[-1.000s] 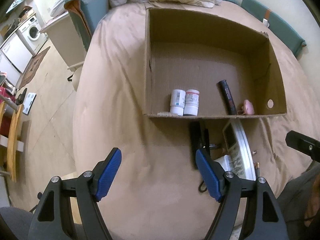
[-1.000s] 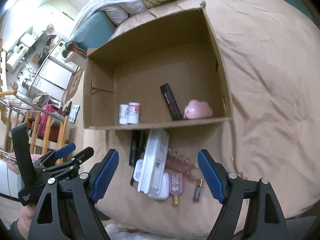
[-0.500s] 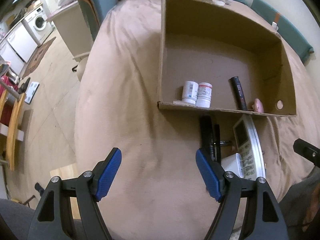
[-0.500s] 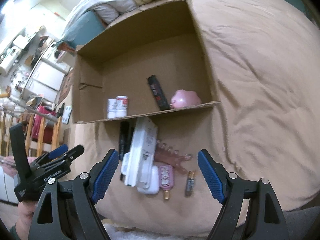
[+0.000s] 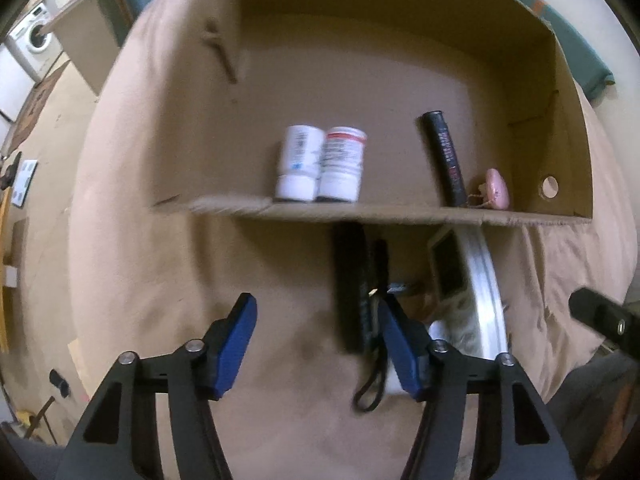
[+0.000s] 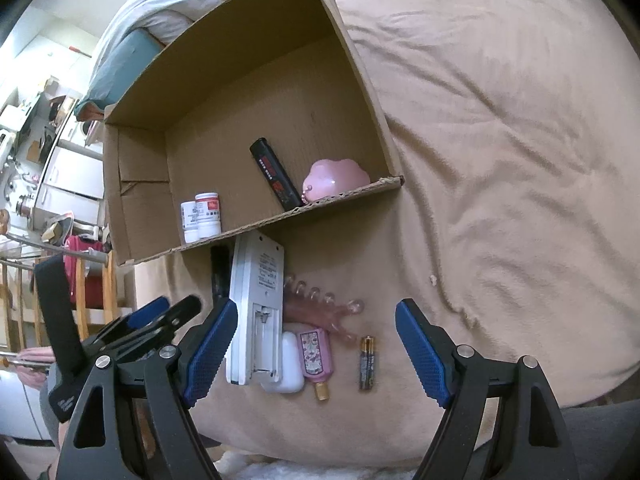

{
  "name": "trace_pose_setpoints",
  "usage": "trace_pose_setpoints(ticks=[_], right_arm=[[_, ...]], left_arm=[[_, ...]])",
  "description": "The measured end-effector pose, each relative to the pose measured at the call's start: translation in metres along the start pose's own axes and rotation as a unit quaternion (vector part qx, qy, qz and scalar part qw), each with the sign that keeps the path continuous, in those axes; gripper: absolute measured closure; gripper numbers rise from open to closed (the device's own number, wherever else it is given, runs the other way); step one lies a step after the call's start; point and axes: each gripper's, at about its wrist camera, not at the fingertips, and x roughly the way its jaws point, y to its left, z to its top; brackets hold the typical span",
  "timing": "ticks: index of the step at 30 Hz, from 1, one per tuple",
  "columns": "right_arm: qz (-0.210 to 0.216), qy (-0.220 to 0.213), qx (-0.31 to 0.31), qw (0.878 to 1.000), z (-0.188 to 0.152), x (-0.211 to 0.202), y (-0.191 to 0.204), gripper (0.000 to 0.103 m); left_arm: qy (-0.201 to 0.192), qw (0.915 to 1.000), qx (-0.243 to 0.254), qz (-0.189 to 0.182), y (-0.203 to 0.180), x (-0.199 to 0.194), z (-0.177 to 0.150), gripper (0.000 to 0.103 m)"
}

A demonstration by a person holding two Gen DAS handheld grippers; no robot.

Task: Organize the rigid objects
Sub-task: 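Grasp the black flashlight with the left tool while the right tool grasps the white remote control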

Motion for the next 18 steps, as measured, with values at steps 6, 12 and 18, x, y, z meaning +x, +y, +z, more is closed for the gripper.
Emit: trace_pose_setpoints(ticks=[6,12,18], right_arm=[[-0.008,0.008,0.002,1.000,0.002,0.005,-0.002,0.017],[-0.007,0.010,0.001,1.000,0.004,0.008,-0.002,0.017],[-0.009,0.014,-0.011,1.000,0.004,0.011,0.002,0.017]], left_arm=[[0.036,0.9993,0.004,-0.013,-0.012,0.028,0.010,0.075],[0.034,0.9991,-0.007,-0.024,-0.008,0.023,0.013,0.086],[0.023,0.9997,-0.009,0.000,0.014,-0.010,0.006,0.086]])
